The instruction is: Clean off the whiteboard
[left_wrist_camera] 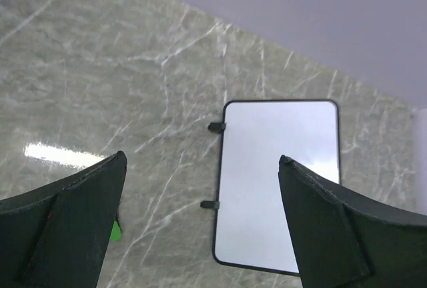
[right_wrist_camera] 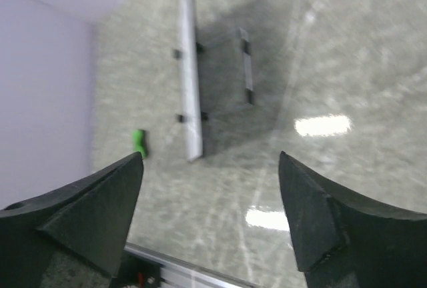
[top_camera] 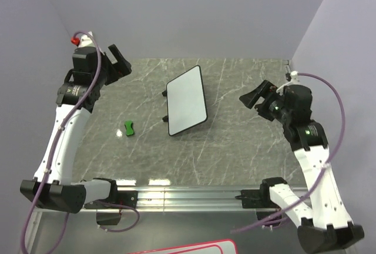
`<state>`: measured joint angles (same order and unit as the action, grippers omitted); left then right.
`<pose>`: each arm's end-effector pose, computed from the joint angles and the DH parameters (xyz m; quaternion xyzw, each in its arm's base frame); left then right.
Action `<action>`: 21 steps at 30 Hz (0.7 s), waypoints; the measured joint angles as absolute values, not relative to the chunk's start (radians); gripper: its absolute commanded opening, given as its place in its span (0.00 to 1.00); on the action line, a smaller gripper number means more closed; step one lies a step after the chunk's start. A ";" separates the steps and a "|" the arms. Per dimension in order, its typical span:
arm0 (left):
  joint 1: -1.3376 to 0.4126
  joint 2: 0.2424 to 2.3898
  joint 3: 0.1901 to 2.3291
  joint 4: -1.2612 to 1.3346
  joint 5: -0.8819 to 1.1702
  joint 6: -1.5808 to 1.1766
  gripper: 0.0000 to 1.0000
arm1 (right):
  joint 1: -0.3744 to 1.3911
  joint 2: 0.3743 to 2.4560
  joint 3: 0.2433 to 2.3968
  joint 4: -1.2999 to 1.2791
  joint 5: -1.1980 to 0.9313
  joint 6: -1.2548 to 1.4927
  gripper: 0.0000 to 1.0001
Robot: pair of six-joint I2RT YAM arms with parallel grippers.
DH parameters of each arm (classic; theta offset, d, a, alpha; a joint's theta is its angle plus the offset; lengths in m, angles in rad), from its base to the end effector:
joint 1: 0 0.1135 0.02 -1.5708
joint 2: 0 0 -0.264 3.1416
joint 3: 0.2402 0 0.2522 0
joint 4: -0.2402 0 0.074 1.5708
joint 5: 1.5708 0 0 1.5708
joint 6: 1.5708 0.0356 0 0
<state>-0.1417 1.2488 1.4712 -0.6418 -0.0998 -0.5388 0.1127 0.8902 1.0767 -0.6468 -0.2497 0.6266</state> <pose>0.2600 -0.0335 0.4319 -0.1919 0.8160 -0.1420 0.5265 0.1785 0.0291 0.3749 0.1508 0.8322 0.2876 0.4495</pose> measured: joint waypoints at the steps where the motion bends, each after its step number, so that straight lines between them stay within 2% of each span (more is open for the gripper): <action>1: -0.142 1.239 1.486 -0.648 -0.101 -0.539 0.99 | 0.112 0.862 1.078 -0.638 -0.255 0.636 0.90; 5: -0.142 1.229 1.530 -0.679 -0.120 -0.540 1.00 | 0.112 0.776 1.082 -0.581 -0.252 0.662 0.99; 21: -0.142 1.256 1.555 -0.707 -0.082 -0.597 1.00 | 0.155 0.657 1.108 -0.602 -0.149 0.636 1.00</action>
<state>-0.1417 1.2564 1.5551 -0.7067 -0.0818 -0.5968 0.1547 0.6575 1.1084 -0.6018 -0.1493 0.6357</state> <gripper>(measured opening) 0.995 0.996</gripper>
